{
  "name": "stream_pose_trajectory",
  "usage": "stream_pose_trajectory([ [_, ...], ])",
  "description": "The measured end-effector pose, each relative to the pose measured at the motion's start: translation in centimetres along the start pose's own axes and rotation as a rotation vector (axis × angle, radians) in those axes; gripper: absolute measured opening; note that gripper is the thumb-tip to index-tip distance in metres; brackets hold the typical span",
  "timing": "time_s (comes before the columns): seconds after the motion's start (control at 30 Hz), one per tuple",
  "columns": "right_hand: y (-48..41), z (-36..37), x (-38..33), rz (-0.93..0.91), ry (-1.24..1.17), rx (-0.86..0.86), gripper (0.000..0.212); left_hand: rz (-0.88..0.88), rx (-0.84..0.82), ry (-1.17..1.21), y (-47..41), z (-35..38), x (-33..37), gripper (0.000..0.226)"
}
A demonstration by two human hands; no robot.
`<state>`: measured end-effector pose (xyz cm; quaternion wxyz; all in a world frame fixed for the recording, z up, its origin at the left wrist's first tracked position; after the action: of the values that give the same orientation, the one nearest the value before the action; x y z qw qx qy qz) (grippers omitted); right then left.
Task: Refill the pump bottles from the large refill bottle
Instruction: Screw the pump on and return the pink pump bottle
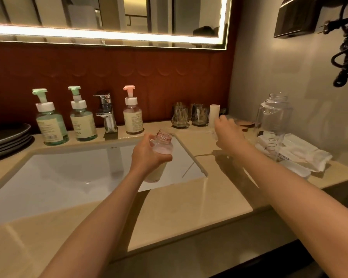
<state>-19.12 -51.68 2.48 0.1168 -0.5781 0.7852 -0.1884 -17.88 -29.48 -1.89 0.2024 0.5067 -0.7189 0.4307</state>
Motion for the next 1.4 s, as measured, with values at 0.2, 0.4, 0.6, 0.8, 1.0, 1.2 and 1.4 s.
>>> stream_pose_trajectory([
  [0.2,-0.4,-4.0,-2.4,-0.114,0.029,0.198,0.043,-0.011,0.000,0.002,0.0,-0.4,0.1,0.082],
  [0.4,0.6,-6.8,-4.5,-0.319,0.155,0.386,0.038,0.023,-0.009,0.018,0.0,-0.7,1.1,0.078],
  [0.6,2.8,-8.4,-7.6,-0.665,0.168,0.571,0.038,0.048,-0.027,0.093,0.2,0.2,2.6,0.079],
  [0.8,3.6,-8.3,-7.5,-0.810,0.017,0.478,0.053,0.008,-0.032,0.245,0.5,0.8,3.8,0.076],
  [1.0,5.0,-8.2,-6.7,-0.842,-0.226,0.422,0.056,0.042,-0.025,0.269,0.4,1.3,5.0,0.072],
  [1.2,3.5,-7.5,-3.2,-0.037,-1.102,0.196,0.025,0.070,-0.059,0.367,1.0,2.5,6.1,0.071],
  [1.4,3.3,-6.6,-2.7,-0.033,-1.184,-0.179,0.040,0.061,-0.054,0.391,1.1,3.7,6.8,0.069],
])
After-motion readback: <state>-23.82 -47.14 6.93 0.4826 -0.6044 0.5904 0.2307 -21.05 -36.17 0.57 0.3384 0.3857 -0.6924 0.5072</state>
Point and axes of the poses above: each hand's wrist, its own y-axis away from the middle knuckle, its own z-axis out of the palm, x = y × z, the point moved 4 cm from there along -y, towards the middle knuckle, and after that the axes turned 8 degrees about z, right-handed, at the moved point
